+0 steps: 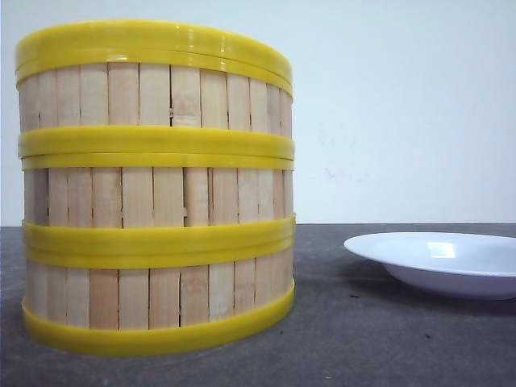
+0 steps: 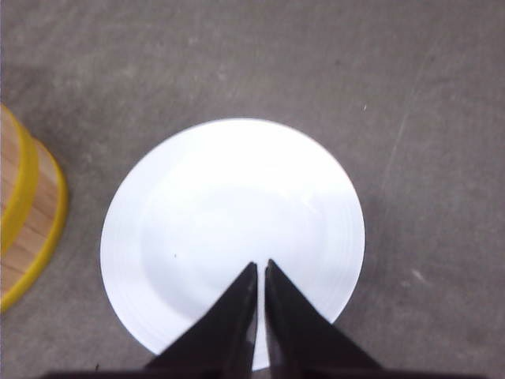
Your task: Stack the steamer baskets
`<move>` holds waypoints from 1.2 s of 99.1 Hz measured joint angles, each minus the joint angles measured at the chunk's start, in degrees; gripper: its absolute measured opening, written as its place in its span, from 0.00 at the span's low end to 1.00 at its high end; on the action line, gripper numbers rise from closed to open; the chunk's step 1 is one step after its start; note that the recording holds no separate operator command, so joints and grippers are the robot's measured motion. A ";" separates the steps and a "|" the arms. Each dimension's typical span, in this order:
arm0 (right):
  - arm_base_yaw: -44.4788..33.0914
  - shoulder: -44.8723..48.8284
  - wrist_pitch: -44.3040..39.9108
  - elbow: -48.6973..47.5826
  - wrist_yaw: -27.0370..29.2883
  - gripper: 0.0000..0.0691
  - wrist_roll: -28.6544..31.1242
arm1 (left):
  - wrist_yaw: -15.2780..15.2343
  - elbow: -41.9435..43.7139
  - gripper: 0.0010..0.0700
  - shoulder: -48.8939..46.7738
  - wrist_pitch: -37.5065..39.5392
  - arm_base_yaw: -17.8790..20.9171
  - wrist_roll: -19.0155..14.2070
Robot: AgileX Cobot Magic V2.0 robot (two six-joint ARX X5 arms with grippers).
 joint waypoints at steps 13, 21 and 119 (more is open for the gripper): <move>0.00 0.00 0.17 0.00 0.00 0.01 0.00 | 0.00 -9.66 0.01 -8.13 5.40 0.00 -1.16; 0.00 0.00 0.44 0.00 0.00 0.01 0.00 | 0.00 -13.99 0.01 -12.24 6.67 0.00 -1.68; 0.00 0.00 6.19 0.00 0.00 0.01 0.00 | -0.22 -19.52 0.01 -16.41 12.33 0.00 -4.90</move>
